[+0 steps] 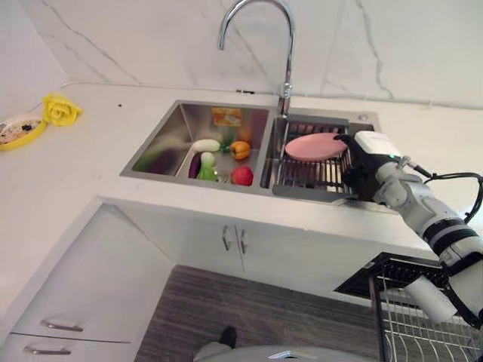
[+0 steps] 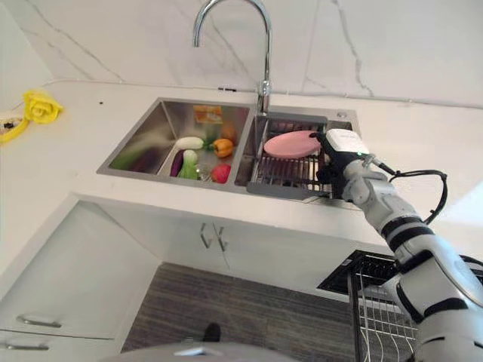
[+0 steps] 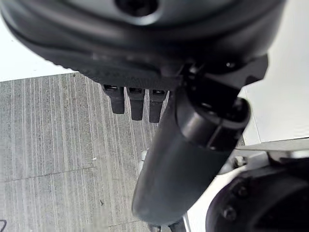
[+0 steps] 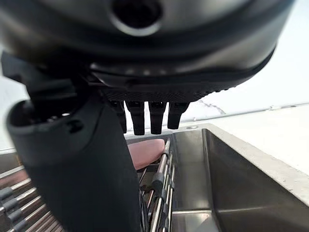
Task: Place the dishes in the dishwasher.
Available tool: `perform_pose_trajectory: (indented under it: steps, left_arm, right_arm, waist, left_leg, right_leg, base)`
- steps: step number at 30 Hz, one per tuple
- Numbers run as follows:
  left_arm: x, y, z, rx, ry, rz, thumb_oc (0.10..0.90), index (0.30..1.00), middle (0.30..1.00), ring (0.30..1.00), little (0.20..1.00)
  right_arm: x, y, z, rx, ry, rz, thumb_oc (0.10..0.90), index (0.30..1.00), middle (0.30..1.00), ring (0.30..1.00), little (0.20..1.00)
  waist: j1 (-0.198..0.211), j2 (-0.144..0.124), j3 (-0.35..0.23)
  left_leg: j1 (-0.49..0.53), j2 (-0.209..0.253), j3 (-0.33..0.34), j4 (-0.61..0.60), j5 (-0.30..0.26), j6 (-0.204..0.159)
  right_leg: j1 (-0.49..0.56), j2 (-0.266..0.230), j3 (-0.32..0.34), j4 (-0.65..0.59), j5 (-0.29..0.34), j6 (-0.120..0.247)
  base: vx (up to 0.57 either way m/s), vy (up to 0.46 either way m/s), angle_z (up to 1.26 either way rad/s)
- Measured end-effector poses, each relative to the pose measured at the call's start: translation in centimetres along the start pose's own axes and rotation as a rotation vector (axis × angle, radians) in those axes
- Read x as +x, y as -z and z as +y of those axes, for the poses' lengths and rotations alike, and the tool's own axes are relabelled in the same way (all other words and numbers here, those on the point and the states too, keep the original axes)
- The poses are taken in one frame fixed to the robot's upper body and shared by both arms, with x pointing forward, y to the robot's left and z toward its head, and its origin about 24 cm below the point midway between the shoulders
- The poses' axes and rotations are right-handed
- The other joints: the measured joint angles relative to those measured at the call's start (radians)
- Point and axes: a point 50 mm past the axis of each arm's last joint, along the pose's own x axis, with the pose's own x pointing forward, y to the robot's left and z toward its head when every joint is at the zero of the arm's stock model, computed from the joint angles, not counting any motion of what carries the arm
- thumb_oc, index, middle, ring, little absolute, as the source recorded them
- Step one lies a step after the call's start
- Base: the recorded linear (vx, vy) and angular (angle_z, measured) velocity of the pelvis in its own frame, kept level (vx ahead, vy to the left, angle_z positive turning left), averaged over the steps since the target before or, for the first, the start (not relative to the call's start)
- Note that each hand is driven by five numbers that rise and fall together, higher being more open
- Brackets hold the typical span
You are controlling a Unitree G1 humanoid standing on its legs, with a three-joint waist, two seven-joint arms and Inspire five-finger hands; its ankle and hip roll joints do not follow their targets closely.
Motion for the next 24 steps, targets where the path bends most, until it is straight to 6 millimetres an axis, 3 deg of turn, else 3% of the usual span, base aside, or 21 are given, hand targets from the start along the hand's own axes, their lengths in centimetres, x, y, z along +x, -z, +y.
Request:
perform_pose_trajectory:
  steps: [6,13,14,15,16,24]
  left_arm:
    - [0.0,-1.3,0.0,-0.004,-0.001,-0.066,0.800,0.900,0.900,0.900,0.900]
    - [0.0,-1.6,-0.4,-0.003,0.007,-0.089,0.800,0.900,0.900,0.900,0.900]
    - [0.0,-1.6,-0.5,-0.005,0.005,-0.087,0.800,0.900,0.900,0.900,0.900]
    - [0.0,-1.5,-0.5,-0.006,0.001,-0.083,0.800,0.900,0.900,0.900,0.900]
    - [0.0,-1.5,-0.5,-0.007,-0.001,-0.082,0.800,0.900,0.900,0.900,0.900]
    - [0.0,-1.5,-0.4,-0.034,-0.043,-0.063,0.800,0.900,0.900,0.900,0.900]
  right_arm:
    - [-0.1,2.3,-0.4,-0.057,0.029,0.108,0.800,0.900,0.900,0.900,0.900]
    - [0.0,3.6,-2.1,-0.077,0.131,0.195,0.800,0.900,0.900,0.900,0.900]
    - [0.0,3.8,-2.0,-0.080,0.137,0.202,0.591,0.587,0.587,0.587,0.587]
    - [-0.1,3.9,-2.1,-0.086,0.144,0.207,0.428,0.342,0.342,0.342,0.342]
    - [-0.1,4.0,-2.1,-0.101,0.150,0.215,0.400,0.300,0.300,0.300,0.300]
    - [0.1,3.5,-3.3,-0.156,0.266,0.219,0.400,0.300,0.300,0.300,0.300]
  waist:
    - [0.044,0.024,0.016]
    - [0.051,0.053,0.043]
    - [0.051,0.054,0.043]
    - [0.051,0.055,0.043]
    - [0.051,0.055,0.043]
    - [0.048,0.048,0.045]
  left_leg:
    - [-0.055,0.002,-0.059,0.000,0.022,-0.016]
    - [-0.090,0.005,-0.120,0.000,0.043,-0.031]
    - [-0.092,0.005,-0.125,0.000,0.043,-0.032]
    - [-0.095,0.005,-0.133,0.000,0.044,-0.034]
    - [-0.097,0.006,-0.138,0.000,0.044,-0.034]
    - [-0.089,0.002,-0.138,0.000,0.045,-0.035]
  right_leg:
    - [-0.028,0.018,-0.057,0.000,-0.001,-0.006]
    - [-0.037,0.029,-0.116,0.000,-0.008,-0.008]
    - [-0.037,0.030,-0.121,0.000,-0.010,-0.011]
    - [-0.037,0.030,-0.128,0.000,-0.011,-0.013]
    - [-0.037,0.031,-0.134,0.000,-0.012,-0.015]
    - [-0.028,0.026,-0.136,0.001,-0.010,-0.023]
  base:
    - [-0.02,-0.019,0.30]
    - [0.01,-0.016,0.25]
    - [0.02,-0.012,0.16]
    - [0.02,-0.011,0.17]
    - [0.03,-0.015,0.17]
    - [0.01,-0.003,0.02]
